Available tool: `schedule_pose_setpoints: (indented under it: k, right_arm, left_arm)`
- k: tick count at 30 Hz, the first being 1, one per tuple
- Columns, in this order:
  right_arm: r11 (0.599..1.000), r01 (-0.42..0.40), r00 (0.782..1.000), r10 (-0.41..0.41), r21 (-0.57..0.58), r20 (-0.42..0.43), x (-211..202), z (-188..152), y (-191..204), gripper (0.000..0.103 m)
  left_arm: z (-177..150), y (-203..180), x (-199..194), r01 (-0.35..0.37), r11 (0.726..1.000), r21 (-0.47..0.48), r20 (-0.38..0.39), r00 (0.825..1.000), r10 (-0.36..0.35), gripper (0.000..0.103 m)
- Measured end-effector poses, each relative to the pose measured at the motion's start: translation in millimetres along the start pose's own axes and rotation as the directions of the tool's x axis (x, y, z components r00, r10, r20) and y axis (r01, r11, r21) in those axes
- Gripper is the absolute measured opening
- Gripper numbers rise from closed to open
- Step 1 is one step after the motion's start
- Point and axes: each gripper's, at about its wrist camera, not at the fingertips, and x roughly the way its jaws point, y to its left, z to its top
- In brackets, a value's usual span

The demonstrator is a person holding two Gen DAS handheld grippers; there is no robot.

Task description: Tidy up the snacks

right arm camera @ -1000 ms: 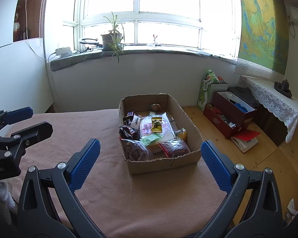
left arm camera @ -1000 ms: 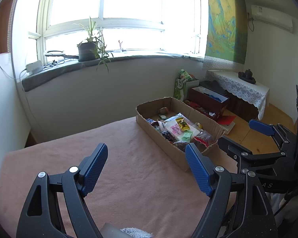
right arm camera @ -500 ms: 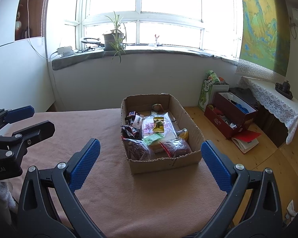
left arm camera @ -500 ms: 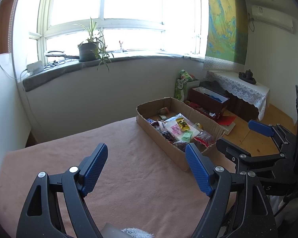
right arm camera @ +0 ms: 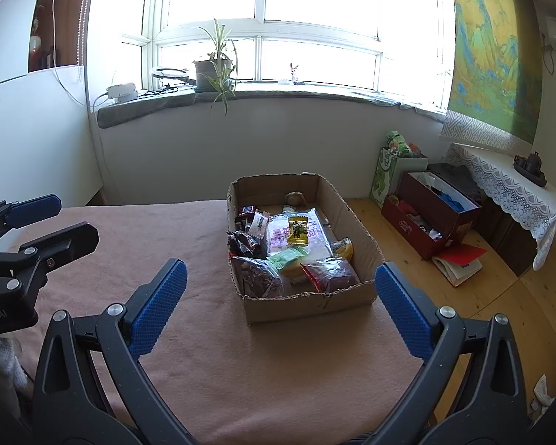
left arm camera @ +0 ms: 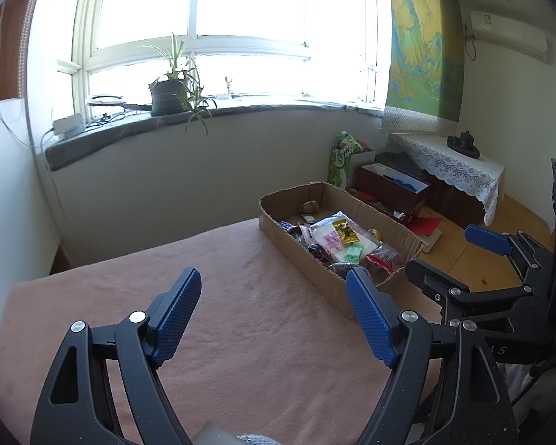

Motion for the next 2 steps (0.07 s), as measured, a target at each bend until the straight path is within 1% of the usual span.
schedule_pose_setpoints:
  k: [2]
  right_arm:
    - [1.000, -0.004, 1.000, 0.004, 0.000, -0.001, 0.1, -0.3, 0.6, 0.103]
  left_arm:
    - [-0.9, 1.6, -0.7, -0.005, 1.000, -0.001, -0.003, 1.000, 0.005, 0.081]
